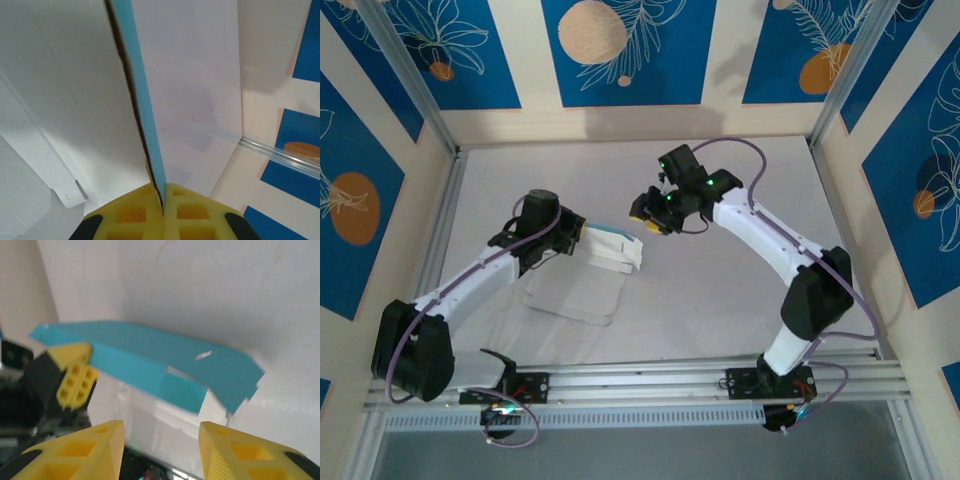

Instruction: Fold the paper box

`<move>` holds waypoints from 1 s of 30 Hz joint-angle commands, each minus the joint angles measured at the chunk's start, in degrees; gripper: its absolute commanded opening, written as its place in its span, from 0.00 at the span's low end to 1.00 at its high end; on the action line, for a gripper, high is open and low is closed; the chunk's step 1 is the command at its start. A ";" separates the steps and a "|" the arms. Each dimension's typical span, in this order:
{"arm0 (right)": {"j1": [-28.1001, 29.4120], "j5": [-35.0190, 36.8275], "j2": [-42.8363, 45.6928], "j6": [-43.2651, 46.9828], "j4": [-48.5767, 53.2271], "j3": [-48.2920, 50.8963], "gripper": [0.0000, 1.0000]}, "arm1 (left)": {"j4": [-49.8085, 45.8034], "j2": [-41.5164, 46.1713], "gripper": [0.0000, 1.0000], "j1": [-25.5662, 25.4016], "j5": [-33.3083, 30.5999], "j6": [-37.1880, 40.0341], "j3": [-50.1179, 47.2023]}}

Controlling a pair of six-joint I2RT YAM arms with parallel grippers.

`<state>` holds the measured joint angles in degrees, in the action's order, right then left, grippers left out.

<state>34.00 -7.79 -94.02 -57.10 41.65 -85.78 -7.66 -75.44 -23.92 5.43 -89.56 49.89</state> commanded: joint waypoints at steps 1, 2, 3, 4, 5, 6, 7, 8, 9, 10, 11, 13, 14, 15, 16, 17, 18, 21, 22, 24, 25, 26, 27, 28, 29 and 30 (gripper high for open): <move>-0.25 -6.07 3.63 -7.68 -8.50 7.72 0.47 | 3.67 0.92 0.00 -0.51 -2.09 -2.41 -2.87; -0.29 -7.32 4.19 -9.89 -11.22 9.75 0.46 | 4.47 1.07 0.00 -0.51 -2.10 -2.40 -3.40; -0.20 -8.37 4.54 -11.87 -13.77 11.17 0.46 | 5.06 1.23 0.00 -0.51 -2.09 -2.30 -3.76; 0.03 -8.64 4.64 -13.21 -15.11 11.75 0.45 | 5.75 1.47 0.00 -0.51 -2.07 -2.43 -4.16; 0.36 -8.31 4.35 -13.92 -15.54 11.65 0.44 | 6.53 1.76 0.00 -0.51 -1.96 -2.45 -4.79; 0.51 -7.58 4.09 -13.85 -14.95 11.00 0.44 | 7.07 1.92 0.00 -0.52 -1.87 -2.46 -5.16; 0.67 -6.50 3.50 -13.55 -13.89 9.94 0.44 | 7.22 2.11 0.00 -0.47 -1.78 -2.48 -5.39; 0.79 -5.30 2.95 -13.29 -12.74 8.91 0.43 | 7.37 2.32 0.00 -0.49 -1.66 -2.47 -5.58; 0.89 -4.37 2.52 -13.30 -12.10 8.37 0.43 | 7.24 2.47 0.00 -0.51 -1.65 -2.55 -5.74; 1.14 -3.62 1.97 -13.36 -11.80 7.91 0.43 | 7.19 2.71 0.00 -0.51 -1.59 -2.52 -5.85; 1.58 -3.19 1.29 -13.57 -11.72 7.43 0.43 | 7.15 2.98 0.00 -0.51 -1.63 -2.57 -6.09; 2.57 -2.54 -0.11 -13.74 -11.09 6.29 0.42 | 7.47 3.48 0.00 -0.51 -1.85 -2.68 -6.53; 3.28 -2.13 -0.89 -13.64 -10.81 5.55 0.42 | 7.63 3.61 0.00 -0.51 -1.99 -2.72 -6.64; 3.86 -1.41 -1.44 -13.52 -10.16 4.82 0.42 | 7.66 3.76 0.00 -0.49 -2.09 -2.81 -6.72; 4.44 -0.22 -1.88 -13.31 -9.25 4.09 0.42 | 7.74 3.96 0.00 -0.51 -2.09 -2.95 -6.80; 4.86 0.64 -2.20 -13.28 -8.96 3.79 0.42 | 8.03 3.97 0.00 -0.51 -2.14 -2.98 -6.80; 5.09 0.99 -2.38 -13.60 -9.05 3.93 0.42 | 8.14 4.04 0.00 -0.51 -2.01 -2.97 -6.82; 5.31 1.78 -3.03 -14.41 -9.80 4.89 0.42 | 8.82 4.06 0.00 -0.51 -1.65 -3.37 -7.22; 5.42 2.25 -3.18 -14.37 -9.73 4.94 0.42 | 9.19 4.12 0.00 -0.51 -1.57 -3.54 -7.41; 5.73 3.80 -3.48 -14.18 -9.16 4.83 0.42 | 9.44 4.23 0.00 -0.51 -1.48 -3.67 -7.74; 5.73 4.15 -3.63 -13.94 -9.18 4.75 0.42 | 9.56 4.31 0.00 -0.50 -1.48 -3.78 -7.95; 5.74 4.28 -3.73 -13.67 -9.24 4.81 0.41 | 9.68 4.45 0.00 -0.51 -1.47 -3.84 -8.12; 5.73 4.43 -3.89 -13.64 -9.20 4.81 0.42 | 9.73 4.47 0.00 -0.51 -1.36 -3.85 -8.22; 5.73 4.57 -3.94 -13.65 -9.27 4.85 0.41 | 9.93 4.60 0.00 -0.51 -1.39 -3.88 -8.39; 5.71 4.46 -4.13 -13.78 -9.64 5.11 0.42 | 10.04 4.70 0.00 -0.50 -1.30 -4.02 -8.56; 5.77 4.30 -4.24 -13.90 -10.00 5.24 0.42 | 10.19 4.77 0.00 -0.47 -1.22 -4.04 -8.65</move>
<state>39.42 -4.67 -97.51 -70.41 30.92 -80.47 1.15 -72.23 -23.92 4.78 -92.71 42.24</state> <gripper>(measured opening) 0.415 0.045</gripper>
